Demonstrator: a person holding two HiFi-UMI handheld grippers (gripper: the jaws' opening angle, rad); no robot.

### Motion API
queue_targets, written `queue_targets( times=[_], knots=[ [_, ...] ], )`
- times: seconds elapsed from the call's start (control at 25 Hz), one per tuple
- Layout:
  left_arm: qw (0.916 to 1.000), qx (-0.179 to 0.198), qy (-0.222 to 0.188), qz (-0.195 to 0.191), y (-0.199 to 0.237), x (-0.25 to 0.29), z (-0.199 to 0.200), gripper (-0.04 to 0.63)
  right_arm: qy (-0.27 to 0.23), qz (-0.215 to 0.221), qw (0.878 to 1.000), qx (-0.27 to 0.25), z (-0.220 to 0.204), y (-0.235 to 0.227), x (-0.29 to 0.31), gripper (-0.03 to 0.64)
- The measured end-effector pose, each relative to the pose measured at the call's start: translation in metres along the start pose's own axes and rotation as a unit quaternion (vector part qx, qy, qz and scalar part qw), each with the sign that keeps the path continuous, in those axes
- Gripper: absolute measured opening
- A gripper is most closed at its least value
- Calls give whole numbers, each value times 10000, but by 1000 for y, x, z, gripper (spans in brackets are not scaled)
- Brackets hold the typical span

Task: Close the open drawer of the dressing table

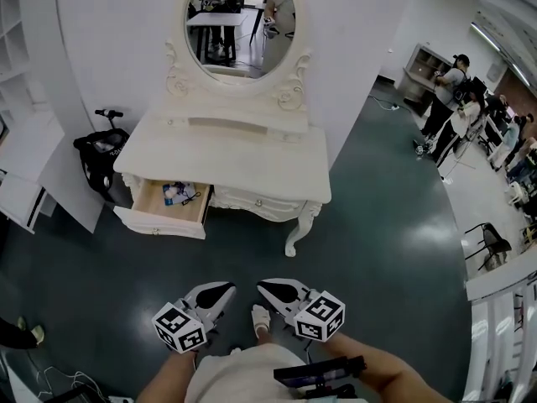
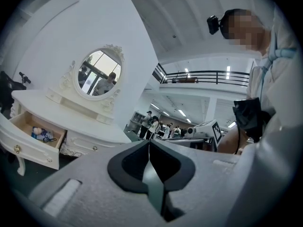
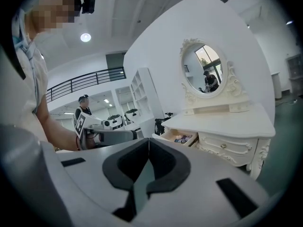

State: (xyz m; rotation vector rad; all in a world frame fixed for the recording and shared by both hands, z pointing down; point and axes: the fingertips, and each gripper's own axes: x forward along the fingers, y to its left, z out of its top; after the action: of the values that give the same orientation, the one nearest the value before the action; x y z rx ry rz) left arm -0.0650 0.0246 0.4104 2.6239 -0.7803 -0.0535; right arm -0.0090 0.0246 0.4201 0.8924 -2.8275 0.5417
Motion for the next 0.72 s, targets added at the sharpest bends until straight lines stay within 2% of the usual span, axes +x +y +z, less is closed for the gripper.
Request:
queue_targets(
  times=[0.32, 0.72],
  knots=[
    [10000, 62, 26, -56, -16, -3, -2, 11, -8, -30, 10000, -73, -2, 11, -7, 15],
    [9999, 33, 100, -41, -15, -1, -9, 11, 147, 46, 9997, -212, -7, 14, -6, 15]
  ],
)
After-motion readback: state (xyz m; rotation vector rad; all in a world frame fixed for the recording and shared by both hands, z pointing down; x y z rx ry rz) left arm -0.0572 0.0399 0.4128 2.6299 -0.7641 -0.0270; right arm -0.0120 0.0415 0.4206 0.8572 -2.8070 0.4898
